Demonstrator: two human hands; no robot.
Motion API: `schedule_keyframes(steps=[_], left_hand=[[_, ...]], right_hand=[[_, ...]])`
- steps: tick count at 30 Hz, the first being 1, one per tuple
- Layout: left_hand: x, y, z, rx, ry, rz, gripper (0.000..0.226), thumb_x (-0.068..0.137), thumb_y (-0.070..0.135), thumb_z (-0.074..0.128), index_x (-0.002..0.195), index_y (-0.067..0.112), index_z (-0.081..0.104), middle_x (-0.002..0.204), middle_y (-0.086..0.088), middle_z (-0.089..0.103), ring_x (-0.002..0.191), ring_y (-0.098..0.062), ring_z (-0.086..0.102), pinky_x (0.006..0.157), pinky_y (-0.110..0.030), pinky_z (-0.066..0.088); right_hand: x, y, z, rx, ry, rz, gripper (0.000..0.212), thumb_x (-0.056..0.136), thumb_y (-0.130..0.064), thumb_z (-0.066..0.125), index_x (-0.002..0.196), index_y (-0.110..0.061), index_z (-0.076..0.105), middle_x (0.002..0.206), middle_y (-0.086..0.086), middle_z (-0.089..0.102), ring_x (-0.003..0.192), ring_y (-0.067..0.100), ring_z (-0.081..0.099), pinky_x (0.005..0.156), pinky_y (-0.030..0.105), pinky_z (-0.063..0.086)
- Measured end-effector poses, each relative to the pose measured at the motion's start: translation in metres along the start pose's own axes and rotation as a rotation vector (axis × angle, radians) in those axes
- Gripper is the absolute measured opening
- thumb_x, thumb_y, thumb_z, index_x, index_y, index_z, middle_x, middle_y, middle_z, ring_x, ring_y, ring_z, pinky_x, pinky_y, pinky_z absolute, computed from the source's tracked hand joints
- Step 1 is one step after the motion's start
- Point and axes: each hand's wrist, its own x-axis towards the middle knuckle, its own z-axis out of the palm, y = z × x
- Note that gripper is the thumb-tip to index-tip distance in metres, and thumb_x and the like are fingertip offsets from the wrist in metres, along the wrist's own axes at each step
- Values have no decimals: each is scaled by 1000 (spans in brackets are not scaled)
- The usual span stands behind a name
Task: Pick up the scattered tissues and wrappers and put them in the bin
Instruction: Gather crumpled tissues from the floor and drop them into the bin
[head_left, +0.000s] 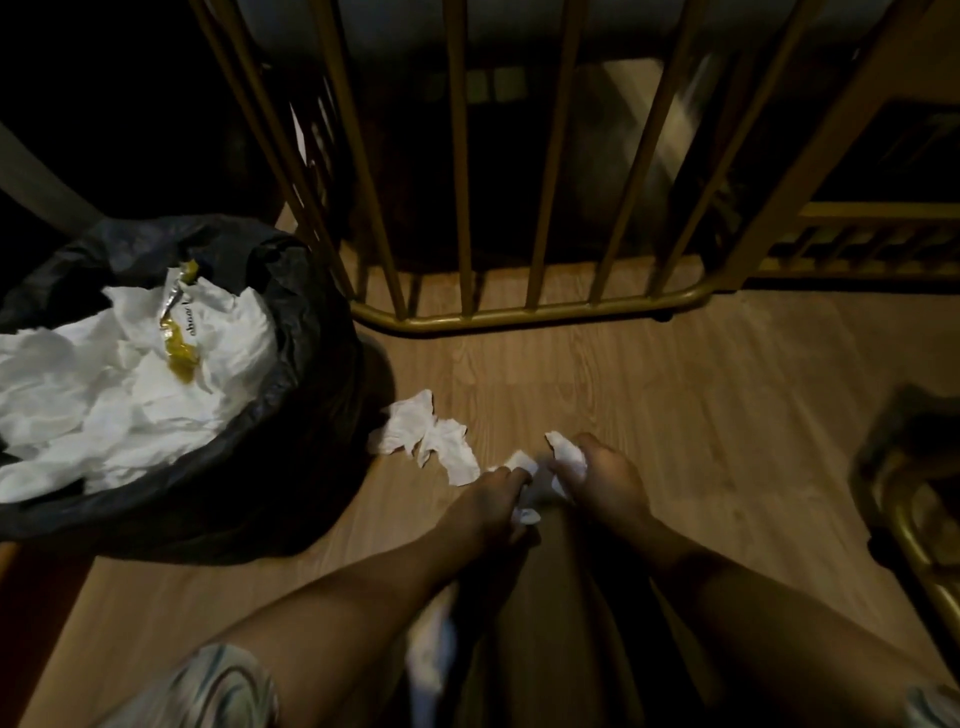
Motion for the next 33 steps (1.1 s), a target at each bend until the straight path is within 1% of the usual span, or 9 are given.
schedule_keyframes(steps=[4,8,11,14,19,23,26,30,33], left_hand=[[-26,-11,-6,-30,41,78,43,89,26,67,128,16,53,126,-2,58,101,-3,52,84,-3,36],[-44,-27,-24,5,44,167,30,90,25,62,115,7,64,113,-7,65,99,-8,57,92,-9,39],[-50,-48,-35,20,118,191,35,84,28,59,114,9,61,113,-7,59,102,-16,55,93,-35,48],[-55,-61,-47,-9,302,148,30,80,23,68,107,13,60,115,-4,51,106,-19,53,92,-37,47],[-61,-73,-54,-9,396,-97,54,78,25,69,123,9,46,135,-9,30,109,-29,56,92,-38,51],[-57,-79,-52,37,276,-232,89,81,21,68,152,12,16,158,-16,10,130,-36,48,107,-39,43],[-45,-86,-52,11,228,-278,101,82,26,68,156,20,1,162,-16,4,144,-35,31,115,-40,35],[-35,-80,-51,-84,230,-321,92,87,34,64,157,20,4,163,-12,12,148,-31,24,118,-40,29],[-34,-79,-47,-77,244,-349,85,86,40,62,154,18,17,153,-15,31,139,-33,38,114,-39,35]], right_hand=[[10,-15,10,22,4,181,43,93,-50,53,103,-11,67,97,5,66,89,18,60,78,26,40],[16,-40,19,79,121,-95,17,86,-21,63,76,-7,62,81,6,60,75,19,58,76,38,52],[16,-72,31,46,144,-152,21,83,-18,64,100,-5,62,105,7,56,86,18,56,76,29,46],[16,-95,47,30,145,-262,27,80,-22,64,103,-13,56,111,2,51,91,18,54,76,31,47],[18,-113,64,-209,-106,-330,62,89,-32,60,146,-21,37,160,1,18,143,20,26,113,36,33],[15,-107,75,-281,-242,-411,66,91,-24,55,151,-25,28,163,-2,13,148,19,14,118,37,23],[11,-97,78,-329,-212,-433,63,91,-19,56,149,-22,32,158,0,28,145,16,21,117,30,22],[6,-82,71,-413,-165,-393,59,90,-21,59,146,-21,38,149,0,41,136,19,34,111,34,33],[7,-71,63,-416,-113,-351,47,90,-23,59,136,-20,51,136,1,53,126,19,43,103,32,38]])
